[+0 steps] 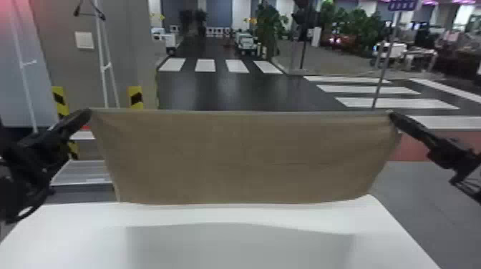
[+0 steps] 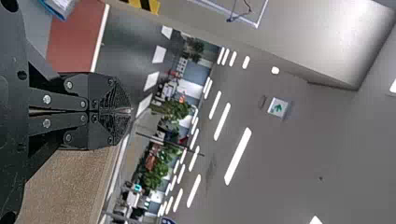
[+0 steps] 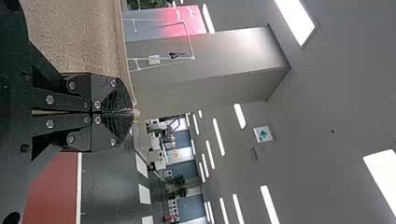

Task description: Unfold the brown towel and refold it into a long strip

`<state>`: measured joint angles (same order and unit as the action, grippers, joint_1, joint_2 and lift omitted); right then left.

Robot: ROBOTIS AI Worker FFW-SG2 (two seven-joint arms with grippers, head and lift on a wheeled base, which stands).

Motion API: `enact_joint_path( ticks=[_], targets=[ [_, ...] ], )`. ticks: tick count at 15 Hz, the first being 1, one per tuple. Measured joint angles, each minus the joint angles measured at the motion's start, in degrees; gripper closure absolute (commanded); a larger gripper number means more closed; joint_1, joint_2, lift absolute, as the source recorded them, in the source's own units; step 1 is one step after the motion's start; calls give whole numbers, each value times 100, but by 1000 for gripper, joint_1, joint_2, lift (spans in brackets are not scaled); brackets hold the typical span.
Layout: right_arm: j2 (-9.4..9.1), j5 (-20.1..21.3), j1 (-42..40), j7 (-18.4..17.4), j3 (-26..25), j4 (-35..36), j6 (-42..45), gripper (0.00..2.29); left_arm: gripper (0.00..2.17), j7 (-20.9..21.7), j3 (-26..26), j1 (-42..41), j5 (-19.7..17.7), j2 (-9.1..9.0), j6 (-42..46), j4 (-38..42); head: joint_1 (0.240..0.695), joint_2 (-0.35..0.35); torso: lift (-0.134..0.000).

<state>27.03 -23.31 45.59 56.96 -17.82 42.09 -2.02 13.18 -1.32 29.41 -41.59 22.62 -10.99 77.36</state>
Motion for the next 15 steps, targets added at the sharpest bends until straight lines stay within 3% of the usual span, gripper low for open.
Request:
enact_joint_path(
  ticks=[3, 5, 7, 11, 14, 15],
  targets=[
    [-41, 82, -492, 193, -60, 85, 172, 1538, 1447, 226, -107, -501, -424, 385, 6, 631, 340, -85, -123],
    [-31, -123, -1421, 367, -93, 651, 204, 1538, 1447, 277, -428, -1533, -406, 612, -74, 1496, 430, -82, -123],
    [-26, -345, -2169, 539, -153, 1105, 229, 1538, 1447, 340, -873, -2544, -315, 635, -117, 2217, 496, -76, -123],
    [-48, -830, -3438, 655, -496, 2087, 183, 1538, 1447, 445, -1637, -4297, -118, 285, -475, 3712, 614, -101, -123],
    [-60, -1251, -4388, 800, -966, 2732, 122, 1538, 1447, 917, -2063, -5210, 130, -121, -1524, 4569, 692, -157, -123],
    [-70, -1367, -4623, 877, -1097, 2852, 118, 1538, 1447, 1001, -2128, -5394, 173, -229, -1675, 4686, 695, -185, -123]
  ],
)
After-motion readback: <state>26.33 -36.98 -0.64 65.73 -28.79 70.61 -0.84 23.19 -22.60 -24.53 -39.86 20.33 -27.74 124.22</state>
